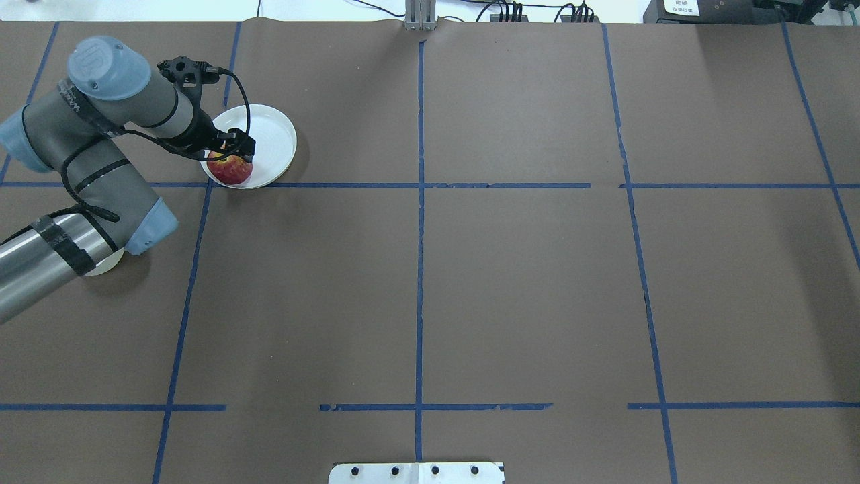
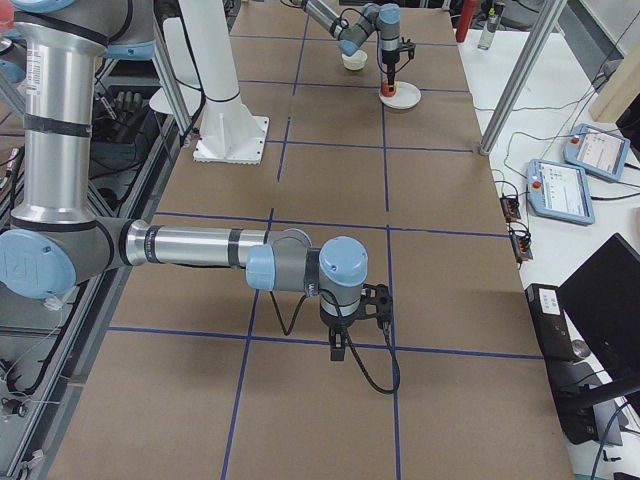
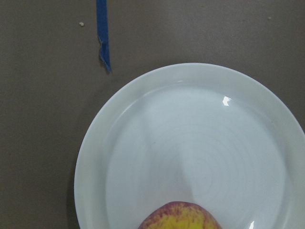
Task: Move apple from plate to bowl
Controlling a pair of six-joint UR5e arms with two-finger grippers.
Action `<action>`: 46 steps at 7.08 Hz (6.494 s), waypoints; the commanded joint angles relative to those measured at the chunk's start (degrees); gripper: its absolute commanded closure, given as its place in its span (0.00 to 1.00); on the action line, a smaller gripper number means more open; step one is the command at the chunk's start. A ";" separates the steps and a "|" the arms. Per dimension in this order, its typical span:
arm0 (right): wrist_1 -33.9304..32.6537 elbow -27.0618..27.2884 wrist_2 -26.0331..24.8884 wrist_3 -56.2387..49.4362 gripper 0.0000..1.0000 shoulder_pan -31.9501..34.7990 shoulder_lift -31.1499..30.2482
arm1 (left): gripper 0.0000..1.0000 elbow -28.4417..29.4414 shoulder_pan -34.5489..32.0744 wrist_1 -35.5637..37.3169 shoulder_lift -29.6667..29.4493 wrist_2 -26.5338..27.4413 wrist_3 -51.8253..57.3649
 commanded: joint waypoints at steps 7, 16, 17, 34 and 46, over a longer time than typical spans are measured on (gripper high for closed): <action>0.00 0.00 -0.02 0.00 0.00 0.00 0.00 | 0.58 -0.51 0.39 0.58 0.16 -4.23 -0.47; 0.00 0.00 -0.02 0.00 0.00 0.00 0.00 | 0.69 -34.09 -14.81 11.09 33.33 -9.95 22.37; 0.00 0.00 -0.02 0.00 0.00 0.00 0.00 | 0.68 -31.04 -14.64 5.65 34.08 -9.86 19.33; 0.00 0.00 -0.02 0.00 0.00 0.00 0.00 | 0.07 -21.34 -2.86 -9.09 33.29 -2.03 -1.09; 0.00 0.00 -0.02 0.00 0.00 0.00 0.00 | 0.00 -24.94 -42.30 35.68 35.50 -13.44 66.13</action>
